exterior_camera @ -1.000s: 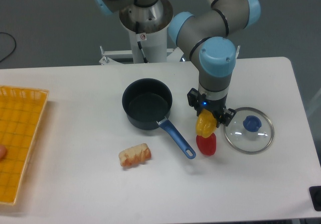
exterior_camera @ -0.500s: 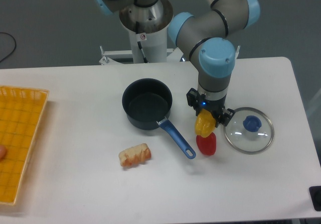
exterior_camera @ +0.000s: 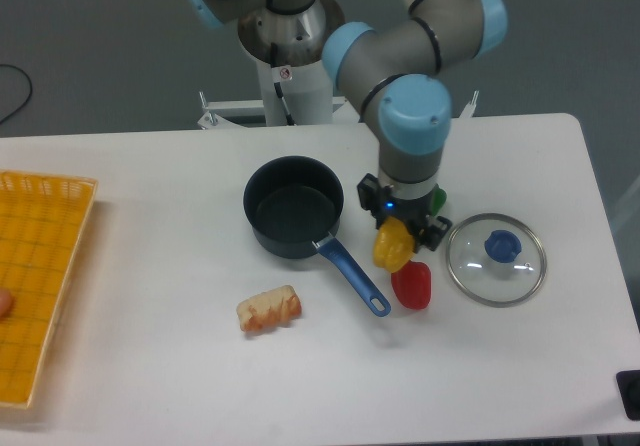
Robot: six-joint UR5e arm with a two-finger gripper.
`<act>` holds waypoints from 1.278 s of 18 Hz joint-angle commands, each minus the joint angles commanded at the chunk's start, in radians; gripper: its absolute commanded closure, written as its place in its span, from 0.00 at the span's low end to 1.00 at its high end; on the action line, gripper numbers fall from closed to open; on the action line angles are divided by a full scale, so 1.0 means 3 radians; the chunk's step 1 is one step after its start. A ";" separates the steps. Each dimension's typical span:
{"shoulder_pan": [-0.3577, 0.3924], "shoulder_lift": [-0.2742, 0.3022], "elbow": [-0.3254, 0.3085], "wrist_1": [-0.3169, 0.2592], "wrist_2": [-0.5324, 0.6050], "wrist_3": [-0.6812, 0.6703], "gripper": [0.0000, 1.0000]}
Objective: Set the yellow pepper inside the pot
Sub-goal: 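Lift the yellow pepper and carry it over the dark saucepan, then lower the yellow pepper into the saucepan and open the gripper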
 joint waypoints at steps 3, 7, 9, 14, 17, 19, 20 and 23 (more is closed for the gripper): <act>-0.0127 0.0107 -0.0005 -0.0143 0.0005 0.0000 0.42; -0.0230 0.0225 -0.0102 -0.0282 0.0071 0.0020 0.42; -0.0322 0.0266 -0.0209 -0.0277 0.0148 0.0031 0.42; -0.0486 0.0292 -0.0378 -0.0267 0.0348 0.0031 0.42; -0.0578 0.0343 -0.0455 -0.0267 0.0353 0.0026 0.42; -0.0624 0.0358 -0.0475 -0.0267 0.0363 0.0015 0.42; -0.0654 0.0353 -0.0501 -0.0267 0.0373 0.0015 0.42; -0.0680 0.0338 -0.0608 -0.0256 0.0496 0.0020 0.42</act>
